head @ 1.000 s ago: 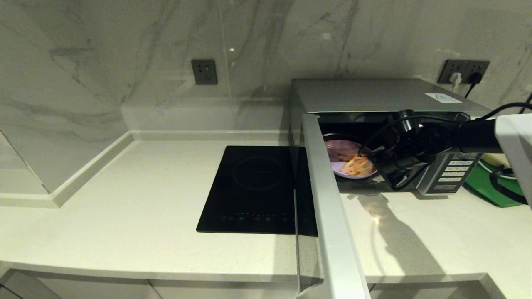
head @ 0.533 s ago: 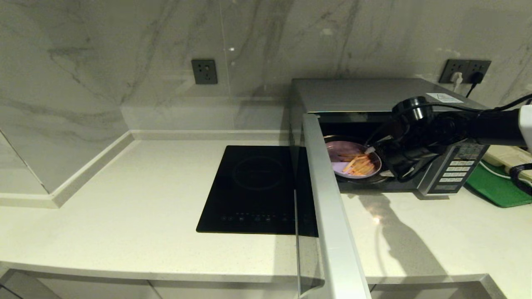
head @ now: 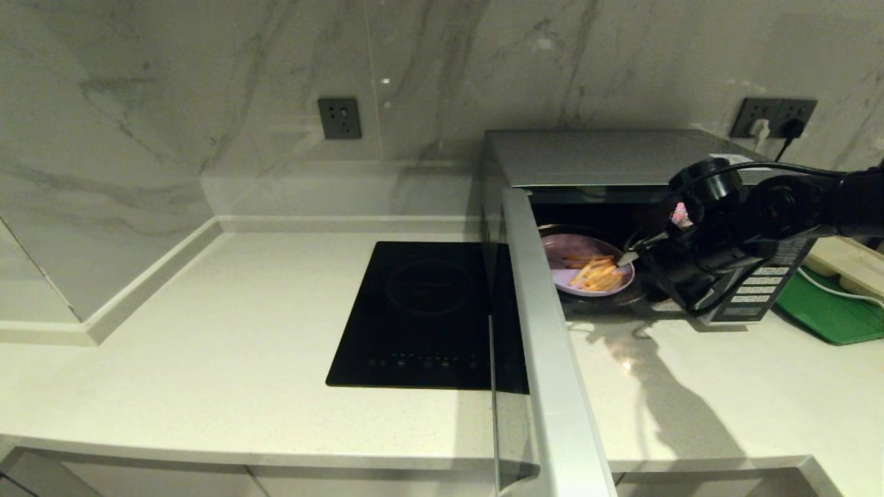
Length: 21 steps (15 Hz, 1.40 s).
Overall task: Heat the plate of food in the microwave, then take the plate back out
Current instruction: Close the microwave oven
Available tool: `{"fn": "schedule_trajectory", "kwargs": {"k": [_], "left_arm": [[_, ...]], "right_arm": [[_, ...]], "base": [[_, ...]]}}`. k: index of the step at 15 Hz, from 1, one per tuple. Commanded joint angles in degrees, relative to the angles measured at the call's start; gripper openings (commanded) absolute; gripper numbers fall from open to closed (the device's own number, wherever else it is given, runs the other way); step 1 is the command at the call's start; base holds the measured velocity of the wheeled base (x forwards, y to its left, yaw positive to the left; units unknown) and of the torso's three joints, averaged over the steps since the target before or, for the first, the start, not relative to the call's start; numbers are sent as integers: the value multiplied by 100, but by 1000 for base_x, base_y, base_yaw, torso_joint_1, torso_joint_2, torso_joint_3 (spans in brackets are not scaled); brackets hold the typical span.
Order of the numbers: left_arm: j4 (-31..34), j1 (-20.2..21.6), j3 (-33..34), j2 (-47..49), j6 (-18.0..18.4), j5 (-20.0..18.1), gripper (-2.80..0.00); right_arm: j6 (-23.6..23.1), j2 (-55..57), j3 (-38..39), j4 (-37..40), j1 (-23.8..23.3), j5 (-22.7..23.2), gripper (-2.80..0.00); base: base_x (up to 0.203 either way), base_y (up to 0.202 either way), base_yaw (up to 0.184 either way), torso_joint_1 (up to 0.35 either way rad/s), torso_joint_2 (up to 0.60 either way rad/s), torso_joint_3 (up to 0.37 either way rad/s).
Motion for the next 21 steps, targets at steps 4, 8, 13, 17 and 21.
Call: {"fn": "schedule_trajectory", "kwargs": {"k": [4, 8, 13, 17, 21], "left_arm": [[5, 0, 1, 0, -4, 2, -280], [6, 0, 1, 0, -4, 2, -280], [-2, 0, 1, 0, -4, 2, -280], [6, 0, 1, 0, -4, 2, -280], [-2, 0, 1, 0, -4, 2, -280]], "right_arm": [[-177, -792, 1109, -323, -20, 112, -280], [-246, -1173, 1381, -337, -12, 193, -280], [-1192, -2235, 1761, 307, 131, 391, -280], [-1807, -2400, 395, 2051, 426, 361, -280], [-2199, -1953, -1520, 3865, 1601, -428, -280]], "base": [[0, 0, 0, 0, 0, 0], [0, 0, 0, 0, 0, 0], [0, 0, 0, 0, 0, 0], [0, 0, 0, 0, 0, 0], [0, 0, 0, 0, 0, 0]]}}
